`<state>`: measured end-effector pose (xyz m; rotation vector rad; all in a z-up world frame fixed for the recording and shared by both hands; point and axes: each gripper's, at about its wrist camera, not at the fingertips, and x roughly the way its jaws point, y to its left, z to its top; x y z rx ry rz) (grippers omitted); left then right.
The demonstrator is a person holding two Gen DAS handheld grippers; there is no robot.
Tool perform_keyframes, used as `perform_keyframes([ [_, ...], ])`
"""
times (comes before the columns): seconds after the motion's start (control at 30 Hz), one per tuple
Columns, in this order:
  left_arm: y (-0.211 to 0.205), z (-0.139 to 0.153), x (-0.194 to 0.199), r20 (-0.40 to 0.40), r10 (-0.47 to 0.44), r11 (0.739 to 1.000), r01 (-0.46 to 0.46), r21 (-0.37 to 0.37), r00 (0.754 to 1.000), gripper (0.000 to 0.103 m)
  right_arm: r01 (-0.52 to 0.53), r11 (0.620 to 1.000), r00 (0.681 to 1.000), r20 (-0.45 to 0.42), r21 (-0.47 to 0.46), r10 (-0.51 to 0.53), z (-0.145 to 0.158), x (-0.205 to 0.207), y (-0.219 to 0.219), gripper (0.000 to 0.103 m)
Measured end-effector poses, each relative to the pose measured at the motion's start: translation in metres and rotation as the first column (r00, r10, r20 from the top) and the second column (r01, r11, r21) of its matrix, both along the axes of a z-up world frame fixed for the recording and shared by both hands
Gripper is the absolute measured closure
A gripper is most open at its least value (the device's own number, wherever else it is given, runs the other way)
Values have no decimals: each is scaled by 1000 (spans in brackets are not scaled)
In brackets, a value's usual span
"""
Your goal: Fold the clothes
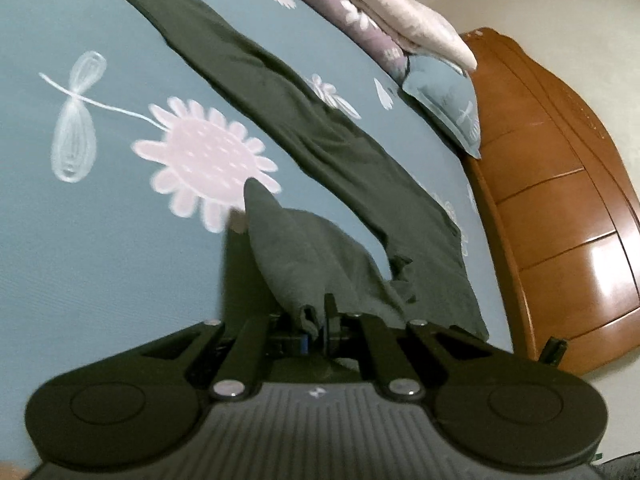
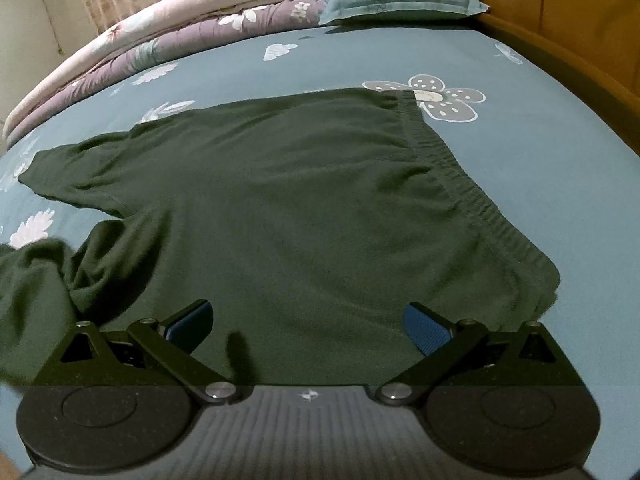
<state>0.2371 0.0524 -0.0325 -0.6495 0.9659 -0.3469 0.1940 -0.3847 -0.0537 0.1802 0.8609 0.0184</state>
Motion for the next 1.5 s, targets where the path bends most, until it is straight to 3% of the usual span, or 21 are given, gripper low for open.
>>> perform_keyframes([
  [0.2,21,-3,-23,-8,25,1000,-25,18,1000,99,-22,1000,1000,3,4,22,7,2,19,0],
  [0.4,33,-27,-40,-60,21,1000,-19,22,998,99,-51,999,999,1,-3,51,11,6,40,0],
  [0.63,2,-8,-22,77,-123,992,122,29,989,99,-96,995,995,-8,-4,96,14,4,58,0],
  [0.87,-67,14,12,180,-328,942,334,-5,927,99,-89,996,996,-10,9,89,13,-6,49,0],
  [1.03,-136,8,36,196,-459,880,474,-30,866,99,-64,998,998,-6,20,64,13,-16,32,0],
  [1.23,-211,-20,55,139,-585,804,594,-34,799,99,-30,999,1000,-3,31,30,12,-27,11,0],
  [1.3,-228,-33,60,94,-610,789,614,-24,787,93,-17,999,1000,-4,33,17,12,-30,3,0],
  [1.33,-235,-39,62,65,-626,778,628,-19,777,85,-14,999,1000,-5,35,14,11,-30,1,0],
  [1.5,-242,-44,53,35,-646,763,647,-9,763,76,-5,999,1000,3,48,4,11,-28,-10,0],
])
